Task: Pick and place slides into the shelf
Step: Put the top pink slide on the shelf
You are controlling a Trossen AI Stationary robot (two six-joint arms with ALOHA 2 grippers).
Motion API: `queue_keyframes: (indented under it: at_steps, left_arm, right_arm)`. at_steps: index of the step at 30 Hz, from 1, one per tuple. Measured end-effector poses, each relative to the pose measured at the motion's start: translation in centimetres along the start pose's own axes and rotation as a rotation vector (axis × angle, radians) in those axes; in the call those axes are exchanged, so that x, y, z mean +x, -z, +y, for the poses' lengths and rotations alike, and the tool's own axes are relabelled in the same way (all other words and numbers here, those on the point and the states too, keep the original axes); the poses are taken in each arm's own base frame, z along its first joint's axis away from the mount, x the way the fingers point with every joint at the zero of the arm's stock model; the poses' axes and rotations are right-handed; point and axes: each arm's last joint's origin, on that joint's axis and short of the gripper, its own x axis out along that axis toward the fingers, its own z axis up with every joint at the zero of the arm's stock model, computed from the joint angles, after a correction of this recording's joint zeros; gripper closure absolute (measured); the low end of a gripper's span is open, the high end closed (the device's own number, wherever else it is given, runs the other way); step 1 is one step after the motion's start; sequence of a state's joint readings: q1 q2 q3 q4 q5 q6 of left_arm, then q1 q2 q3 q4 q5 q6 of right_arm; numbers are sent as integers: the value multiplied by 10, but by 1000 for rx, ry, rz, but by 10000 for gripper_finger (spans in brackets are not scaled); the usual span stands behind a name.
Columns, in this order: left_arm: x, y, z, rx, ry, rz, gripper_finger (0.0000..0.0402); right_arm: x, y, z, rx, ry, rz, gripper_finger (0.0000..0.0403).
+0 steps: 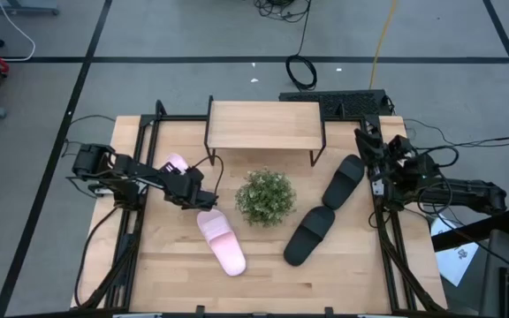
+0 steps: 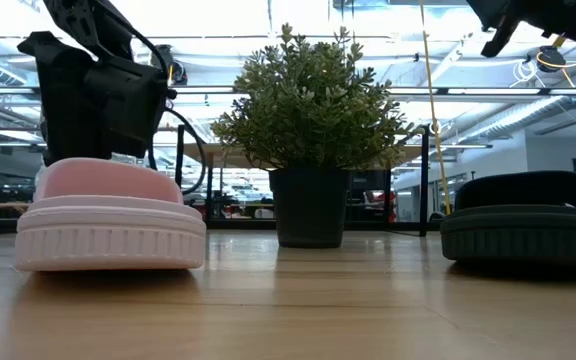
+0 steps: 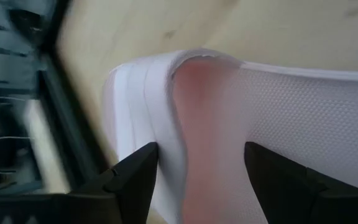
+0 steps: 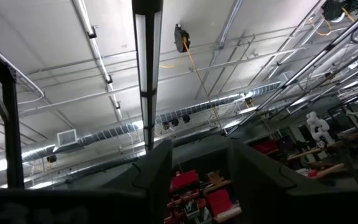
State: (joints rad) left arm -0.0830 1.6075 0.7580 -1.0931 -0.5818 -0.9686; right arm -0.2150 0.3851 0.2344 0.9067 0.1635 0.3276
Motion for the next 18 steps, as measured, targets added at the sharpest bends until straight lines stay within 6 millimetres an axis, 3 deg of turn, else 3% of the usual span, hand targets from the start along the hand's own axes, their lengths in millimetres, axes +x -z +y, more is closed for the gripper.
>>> queue_keyframes:
  at_steps: [13, 18]
  left_arm:
    - [5, 1, 9, 21, -66, 60, 155]
    - [7, -3, 11, 30, -81, 50, 193]
  right_arm:
    - [0, 0, -1, -19, 22, -6, 255]
    - [0, 0, -1, -18, 21, -6, 255]
